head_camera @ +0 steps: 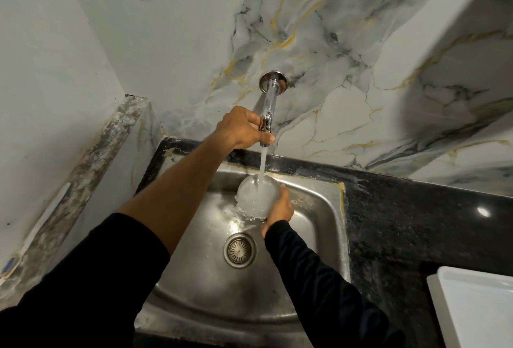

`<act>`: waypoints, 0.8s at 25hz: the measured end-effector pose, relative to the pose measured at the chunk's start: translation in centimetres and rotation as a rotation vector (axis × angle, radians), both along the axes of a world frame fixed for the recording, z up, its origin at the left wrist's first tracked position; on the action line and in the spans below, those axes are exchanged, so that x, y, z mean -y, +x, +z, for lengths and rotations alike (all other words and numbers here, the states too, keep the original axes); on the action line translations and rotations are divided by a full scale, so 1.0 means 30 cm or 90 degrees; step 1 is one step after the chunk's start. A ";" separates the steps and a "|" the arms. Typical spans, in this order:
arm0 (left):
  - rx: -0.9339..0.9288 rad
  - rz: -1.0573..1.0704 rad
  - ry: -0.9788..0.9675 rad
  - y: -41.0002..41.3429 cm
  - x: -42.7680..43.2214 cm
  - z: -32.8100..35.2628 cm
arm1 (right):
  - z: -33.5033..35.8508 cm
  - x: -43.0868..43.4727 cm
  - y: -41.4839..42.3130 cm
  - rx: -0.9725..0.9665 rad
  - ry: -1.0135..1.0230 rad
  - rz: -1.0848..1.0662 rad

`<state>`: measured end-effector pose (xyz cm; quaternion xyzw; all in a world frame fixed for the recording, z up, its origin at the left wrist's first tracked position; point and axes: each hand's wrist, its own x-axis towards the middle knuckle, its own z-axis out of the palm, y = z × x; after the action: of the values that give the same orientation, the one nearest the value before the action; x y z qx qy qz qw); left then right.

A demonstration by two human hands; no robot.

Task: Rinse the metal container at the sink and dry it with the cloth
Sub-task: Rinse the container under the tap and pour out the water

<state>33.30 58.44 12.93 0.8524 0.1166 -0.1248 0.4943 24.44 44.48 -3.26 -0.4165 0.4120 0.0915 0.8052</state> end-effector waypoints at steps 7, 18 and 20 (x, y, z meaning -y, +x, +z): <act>0.008 0.013 0.000 0.005 0.001 -0.012 | -0.034 0.068 0.046 0.096 -0.215 0.008; 0.129 0.093 0.307 -0.030 0.082 -0.016 | 0.032 0.232 0.001 0.538 -0.863 0.249; 0.130 0.103 0.325 -0.032 0.098 -0.012 | 0.053 0.248 0.002 0.653 -0.976 0.265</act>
<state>32.34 55.51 12.58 0.9455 0.1612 0.0347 0.2809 24.50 37.04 -1.68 -0.8868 -0.1272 -0.2568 0.3627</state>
